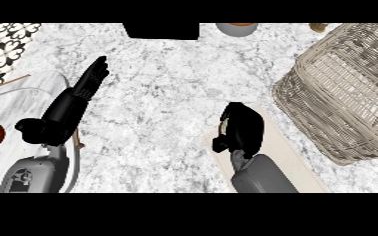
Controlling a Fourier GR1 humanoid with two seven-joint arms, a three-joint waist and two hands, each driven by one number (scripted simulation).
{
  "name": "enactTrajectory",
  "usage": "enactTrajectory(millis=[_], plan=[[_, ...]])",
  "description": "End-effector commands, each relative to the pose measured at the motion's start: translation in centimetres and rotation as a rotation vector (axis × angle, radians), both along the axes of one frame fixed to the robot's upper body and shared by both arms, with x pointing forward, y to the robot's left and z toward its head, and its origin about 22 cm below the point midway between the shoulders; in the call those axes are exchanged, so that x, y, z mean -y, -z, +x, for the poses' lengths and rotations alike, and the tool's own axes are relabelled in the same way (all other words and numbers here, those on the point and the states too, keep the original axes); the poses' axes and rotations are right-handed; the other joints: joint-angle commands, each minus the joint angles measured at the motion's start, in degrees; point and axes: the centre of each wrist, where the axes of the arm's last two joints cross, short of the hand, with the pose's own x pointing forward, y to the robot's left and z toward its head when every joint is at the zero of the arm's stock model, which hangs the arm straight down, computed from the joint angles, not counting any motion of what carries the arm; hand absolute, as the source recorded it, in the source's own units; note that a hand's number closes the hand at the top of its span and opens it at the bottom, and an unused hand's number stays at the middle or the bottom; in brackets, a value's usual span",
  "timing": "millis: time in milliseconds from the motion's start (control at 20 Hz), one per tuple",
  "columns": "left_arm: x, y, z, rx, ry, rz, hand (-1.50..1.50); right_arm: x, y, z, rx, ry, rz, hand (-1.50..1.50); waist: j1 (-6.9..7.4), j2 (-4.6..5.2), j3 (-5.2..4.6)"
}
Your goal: Pick the cupcake from the placemat and place it in the basket
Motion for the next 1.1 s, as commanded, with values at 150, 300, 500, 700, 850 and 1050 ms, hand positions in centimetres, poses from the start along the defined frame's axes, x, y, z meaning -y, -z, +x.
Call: enactTrajectory(millis=[150, 300, 500, 700, 850, 1050], plan=[[0.7, 0.5, -0.4, -0.022, 0.003, -0.006, 0.0, -2.0, -6.3, 2.8, 0.387, 0.105, 0.277, 1.5, -0.22, -0.51, 0.08], [0.4, 0.4, 0.2, -0.001, -0.006, -0.008, 0.0, -3.4, -8.8, 3.4, 0.549, 0.095, 0.303, 1.5, -0.21, -0.44, 0.0], [-0.2, 1.2, -0.5, -0.019, -0.007, 0.016, 0.0, -5.0, -12.4, 2.6, 0.662, 0.118, 0.34, 1.5, -0.78, -0.74, -0.08], [0.8, 1.5, -0.5, -0.03, -0.026, 0.006, 0.0, -5.1, -15.8, 2.4, 0.663, 0.192, 0.321, 1.5, -1.45, -0.94, -0.08], [-0.1, -0.2, -0.6, -0.008, -0.02, 0.021, 0.0, -4.4, -17.3, 2.9, 0.651, 0.241, 0.272, 1.5, -1.64, -1.04, -0.04], [-0.4, 0.5, -0.8, -0.019, -0.029, -0.01, 0.0, -3.1, -18.5, 4.2, 0.647, 0.319, 0.152, 1.5, -2.25, -1.01, -0.05]])
